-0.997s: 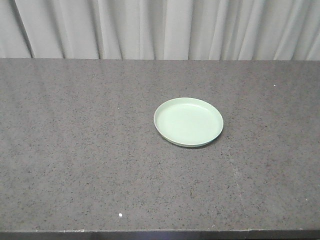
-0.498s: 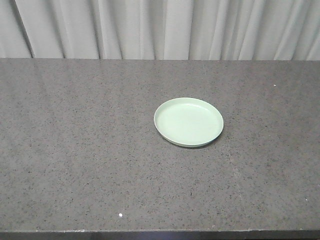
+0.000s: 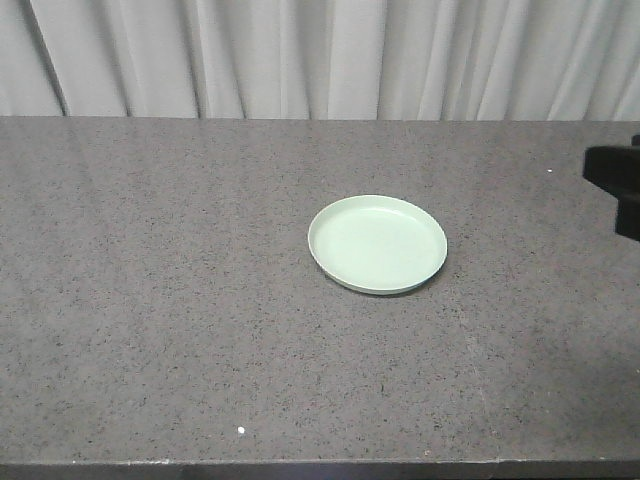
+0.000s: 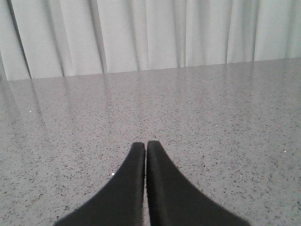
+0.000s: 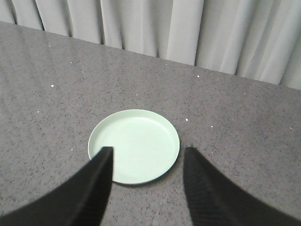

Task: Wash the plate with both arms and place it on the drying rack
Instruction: 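Move the right gripper down to the pale green plate's rim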

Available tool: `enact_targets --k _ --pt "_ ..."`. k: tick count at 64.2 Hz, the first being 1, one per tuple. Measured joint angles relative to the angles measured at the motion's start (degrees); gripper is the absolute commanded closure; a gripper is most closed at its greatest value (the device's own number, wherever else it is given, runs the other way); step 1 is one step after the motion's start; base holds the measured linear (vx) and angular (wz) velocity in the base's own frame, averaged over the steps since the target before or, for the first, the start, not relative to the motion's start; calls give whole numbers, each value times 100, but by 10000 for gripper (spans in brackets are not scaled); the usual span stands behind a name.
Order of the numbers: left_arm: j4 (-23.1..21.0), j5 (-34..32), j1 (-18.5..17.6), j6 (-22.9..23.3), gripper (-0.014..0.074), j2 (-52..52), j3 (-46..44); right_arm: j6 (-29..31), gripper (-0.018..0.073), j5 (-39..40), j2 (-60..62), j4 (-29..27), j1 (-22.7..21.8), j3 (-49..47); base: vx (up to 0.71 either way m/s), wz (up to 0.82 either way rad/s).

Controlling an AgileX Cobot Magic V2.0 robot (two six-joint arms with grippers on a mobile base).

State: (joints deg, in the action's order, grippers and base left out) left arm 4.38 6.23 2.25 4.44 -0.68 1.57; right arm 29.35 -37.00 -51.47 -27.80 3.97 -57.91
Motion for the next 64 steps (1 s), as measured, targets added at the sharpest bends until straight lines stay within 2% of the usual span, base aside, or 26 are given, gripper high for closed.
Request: enact_targets --k 6,14,23,42,56,64 --pt "0 0 0 0 603 0 0 65 -28 332 -358 -96 0 -27 0 0" --pt "0 0 0 0 603 0 0 192 -21 398 -735 -127 0 -243 0 0" --pt "0 0 0 0 603 0 0 296 -2 -101 -1424 -157 0 -1088 0 0" --pt "0 0 0 0 603 0 0 324 1 -1663 -3395 -256 0 -3237 0 0" --pt "0 0 0 0 603 0 0 314 1 -1977 -4699 -231 0 -3810 0 0" --pt "0 0 0 0 603 0 0 283 1 -1982 -5331 28 155 -4044 0 0"
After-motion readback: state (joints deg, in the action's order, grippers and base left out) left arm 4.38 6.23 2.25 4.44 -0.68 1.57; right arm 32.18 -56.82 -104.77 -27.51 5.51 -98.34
